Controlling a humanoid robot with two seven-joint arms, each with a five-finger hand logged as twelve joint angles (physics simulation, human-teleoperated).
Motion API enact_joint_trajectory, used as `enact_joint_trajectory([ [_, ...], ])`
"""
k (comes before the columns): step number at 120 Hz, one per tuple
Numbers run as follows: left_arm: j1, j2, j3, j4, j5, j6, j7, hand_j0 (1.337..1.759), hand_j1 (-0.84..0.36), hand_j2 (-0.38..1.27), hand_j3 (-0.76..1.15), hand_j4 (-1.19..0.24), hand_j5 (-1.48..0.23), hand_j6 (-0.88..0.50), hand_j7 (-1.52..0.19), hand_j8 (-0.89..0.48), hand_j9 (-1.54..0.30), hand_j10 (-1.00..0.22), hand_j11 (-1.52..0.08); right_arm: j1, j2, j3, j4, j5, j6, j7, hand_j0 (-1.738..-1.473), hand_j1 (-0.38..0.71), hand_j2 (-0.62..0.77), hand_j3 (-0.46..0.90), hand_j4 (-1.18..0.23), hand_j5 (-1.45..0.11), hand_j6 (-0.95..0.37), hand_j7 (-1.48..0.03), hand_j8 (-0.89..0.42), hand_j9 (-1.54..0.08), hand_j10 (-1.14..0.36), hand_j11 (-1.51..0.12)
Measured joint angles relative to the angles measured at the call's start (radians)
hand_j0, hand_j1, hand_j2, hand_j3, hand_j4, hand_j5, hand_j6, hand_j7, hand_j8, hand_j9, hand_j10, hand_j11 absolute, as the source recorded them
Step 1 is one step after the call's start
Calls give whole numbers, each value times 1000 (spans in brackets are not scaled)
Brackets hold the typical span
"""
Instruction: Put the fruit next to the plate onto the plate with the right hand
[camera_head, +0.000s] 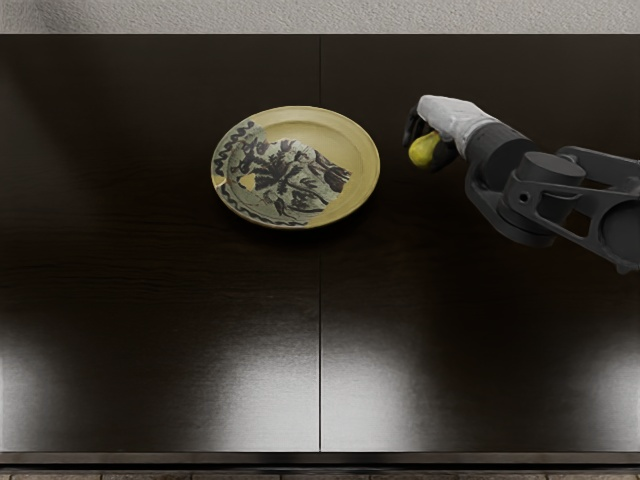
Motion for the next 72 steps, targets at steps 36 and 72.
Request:
enact_joint_trajectory([
  [36, 0, 0, 0, 0, 0, 0, 0, 1658, 349, 0, 0, 0, 0, 0, 0, 0, 0, 0, 0, 1, 74, 27, -2, -1, -6, -1, -1655, 317, 203, 0, -689, -858, -424, -877, -403, -869, -664, -863],
  [72, 0, 0, 0, 0, 0, 0, 0, 1658, 349, 0, 0, 0, 0, 0, 0, 0, 0, 0, 0, -3, 167, 57, -8, 0, -12, -1, -1655, 325, 218, 0, -689, -874, -418, -884, -392, -880, -657, -872],
])
